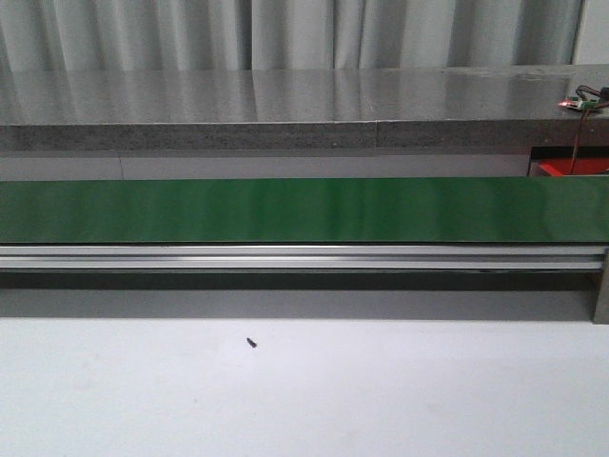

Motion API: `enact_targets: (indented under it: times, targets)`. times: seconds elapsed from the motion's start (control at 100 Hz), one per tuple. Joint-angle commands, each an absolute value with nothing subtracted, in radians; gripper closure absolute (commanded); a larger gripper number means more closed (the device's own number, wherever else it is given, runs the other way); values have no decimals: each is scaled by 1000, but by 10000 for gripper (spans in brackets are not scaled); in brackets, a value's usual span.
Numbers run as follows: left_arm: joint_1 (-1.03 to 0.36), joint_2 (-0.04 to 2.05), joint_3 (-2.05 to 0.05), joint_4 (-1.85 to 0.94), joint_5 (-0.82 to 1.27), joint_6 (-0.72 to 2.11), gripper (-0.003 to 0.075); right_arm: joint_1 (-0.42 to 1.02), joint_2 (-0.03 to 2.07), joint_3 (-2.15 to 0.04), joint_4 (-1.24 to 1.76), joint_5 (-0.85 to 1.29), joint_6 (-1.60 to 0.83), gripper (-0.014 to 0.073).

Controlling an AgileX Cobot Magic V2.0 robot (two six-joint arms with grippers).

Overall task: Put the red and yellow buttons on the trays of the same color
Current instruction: 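Move the left gripper down toward the buttons beside the belt end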

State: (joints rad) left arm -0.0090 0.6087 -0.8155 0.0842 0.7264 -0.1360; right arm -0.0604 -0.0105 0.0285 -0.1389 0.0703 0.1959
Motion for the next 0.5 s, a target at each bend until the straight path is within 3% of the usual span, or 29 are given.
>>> enact_targets:
  times: [0.0, 0.07, 0.14, 0.21, 0.38, 0.43, 0.49]
  targets:
    - [-7, 682, -885, 119, 672, -189, 738, -58, -28, 11, -143, -11, 195, 660]
    - [0, 735, -907, 142, 689, -204, 720, -58, -28, 11, -143, -11, 195, 660]
    - [13, 784, -922, 138, 692, -204, 654, -58, -28, 11, -143, -11, 195, 660]
    - [28, 823, -931, 125, 692, -204, 535, -58, -28, 11, -143, -11, 195, 660]
    - [62, 879, -938, 125, 692, -204, 162, -58, -28, 11, -143, -11, 195, 660]
    - [85, 891, -938, 129, 694, -220, 117, -58, -28, 11, -143, -11, 195, 660]
    - [131, 905, -938, 146, 708, -271, 115, -58, -28, 11, -143, -11, 195, 660]
